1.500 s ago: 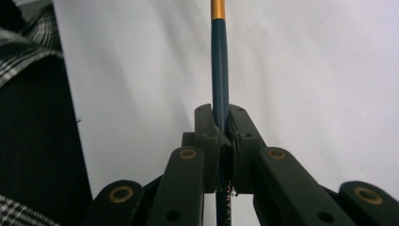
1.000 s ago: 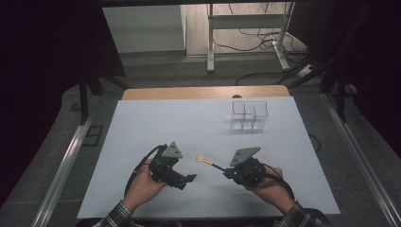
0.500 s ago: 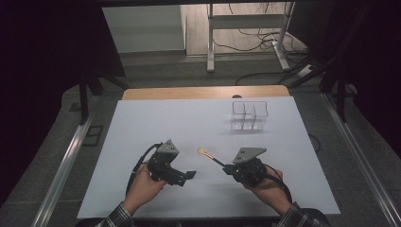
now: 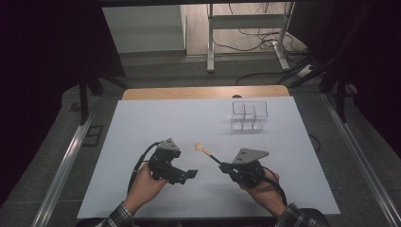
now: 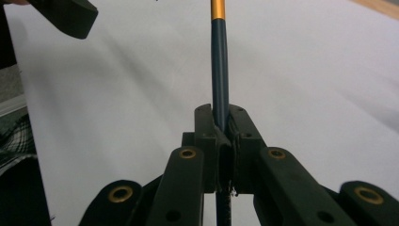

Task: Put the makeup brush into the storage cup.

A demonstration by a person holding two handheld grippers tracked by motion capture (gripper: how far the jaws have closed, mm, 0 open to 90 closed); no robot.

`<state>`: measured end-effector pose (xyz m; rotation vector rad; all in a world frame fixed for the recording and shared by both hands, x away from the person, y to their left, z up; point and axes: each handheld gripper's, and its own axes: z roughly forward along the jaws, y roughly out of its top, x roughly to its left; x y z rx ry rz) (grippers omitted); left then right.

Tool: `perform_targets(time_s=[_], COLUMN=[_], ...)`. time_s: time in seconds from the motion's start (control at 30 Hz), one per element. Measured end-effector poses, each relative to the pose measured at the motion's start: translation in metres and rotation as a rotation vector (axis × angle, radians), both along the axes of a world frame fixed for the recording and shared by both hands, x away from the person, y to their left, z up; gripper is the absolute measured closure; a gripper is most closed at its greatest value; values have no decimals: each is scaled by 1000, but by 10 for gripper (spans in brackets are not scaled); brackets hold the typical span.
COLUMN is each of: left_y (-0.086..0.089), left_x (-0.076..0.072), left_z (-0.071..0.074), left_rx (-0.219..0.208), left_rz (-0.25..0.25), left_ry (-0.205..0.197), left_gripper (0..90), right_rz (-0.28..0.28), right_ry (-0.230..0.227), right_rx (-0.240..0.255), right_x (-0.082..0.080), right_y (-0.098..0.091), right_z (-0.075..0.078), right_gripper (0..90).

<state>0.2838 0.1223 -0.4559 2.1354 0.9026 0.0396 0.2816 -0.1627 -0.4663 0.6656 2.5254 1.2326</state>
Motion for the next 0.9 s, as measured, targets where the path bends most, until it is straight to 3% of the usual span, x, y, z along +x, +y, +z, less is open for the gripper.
perform_targets(time_s=[0.3, 0.4, 0.9], left_y=[-3, -2, -5], left_x=[-1, 0, 3], left_z=[3, 4, 5], left_rx=[11, -21, -75], left_rz=[-22, -15, -62], left_ry=[-4, 6, 42], left_gripper=[8, 13, 110], right_rz=[-25, -23, 11], right_ry=[-44, -50, -49], right_rx=[74, 74, 92], right_x=[-5, -6, -11], right_y=[1, 3, 14], right_z=[-3, -4, -6], right_gripper=[844, 844, 844])
